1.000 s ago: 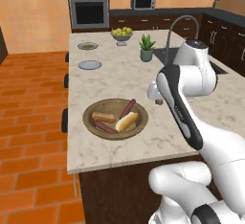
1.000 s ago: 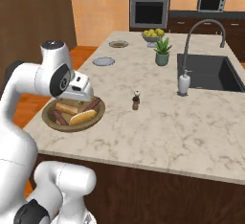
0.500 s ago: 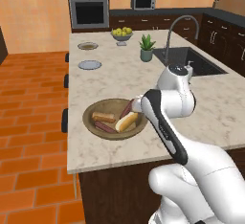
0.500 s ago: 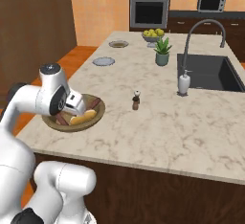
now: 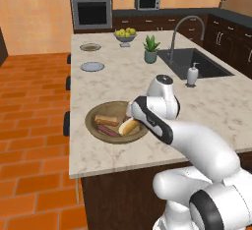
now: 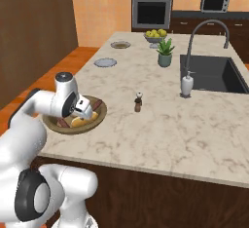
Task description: Place one bun and one sausage from the bowl on each plate.
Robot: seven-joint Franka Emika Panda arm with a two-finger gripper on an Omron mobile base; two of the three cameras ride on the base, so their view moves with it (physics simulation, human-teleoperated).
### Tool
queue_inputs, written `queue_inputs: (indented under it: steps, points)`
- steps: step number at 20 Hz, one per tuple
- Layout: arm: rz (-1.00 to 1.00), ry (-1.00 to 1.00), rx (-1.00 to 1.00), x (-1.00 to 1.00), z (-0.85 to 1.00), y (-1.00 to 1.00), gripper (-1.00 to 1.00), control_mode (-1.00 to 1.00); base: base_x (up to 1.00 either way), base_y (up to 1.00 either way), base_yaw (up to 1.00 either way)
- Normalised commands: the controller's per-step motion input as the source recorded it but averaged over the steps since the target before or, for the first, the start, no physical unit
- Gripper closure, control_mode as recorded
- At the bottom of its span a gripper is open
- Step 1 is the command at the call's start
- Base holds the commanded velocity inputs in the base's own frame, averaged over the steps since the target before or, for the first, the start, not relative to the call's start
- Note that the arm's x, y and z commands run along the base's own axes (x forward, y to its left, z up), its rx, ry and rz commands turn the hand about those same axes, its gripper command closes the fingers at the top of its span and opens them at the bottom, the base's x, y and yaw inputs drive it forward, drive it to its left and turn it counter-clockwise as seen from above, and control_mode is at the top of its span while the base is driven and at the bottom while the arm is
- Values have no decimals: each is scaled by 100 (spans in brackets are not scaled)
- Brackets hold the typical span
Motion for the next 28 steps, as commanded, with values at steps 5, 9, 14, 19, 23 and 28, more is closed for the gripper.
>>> queue_inputs:
  steps: [5,9,14,19,23,28]
  points:
    - [-1,8,-2,65,-30,11,-100,-100,0,0,0]
    - [0,9,0,46,-43,0,-100,-100,0,0,0]
    - [0,7,-1,45,-51,12,-100,-100,0,0,0]
    - [0,8,0,42,-33,2,-100,-100,0,0,0]
    - [0,4,0,54,-34,14,-100,-100,0,0,0]
    - [0,3,0,38,-44,15,-100,-100,0,0,0]
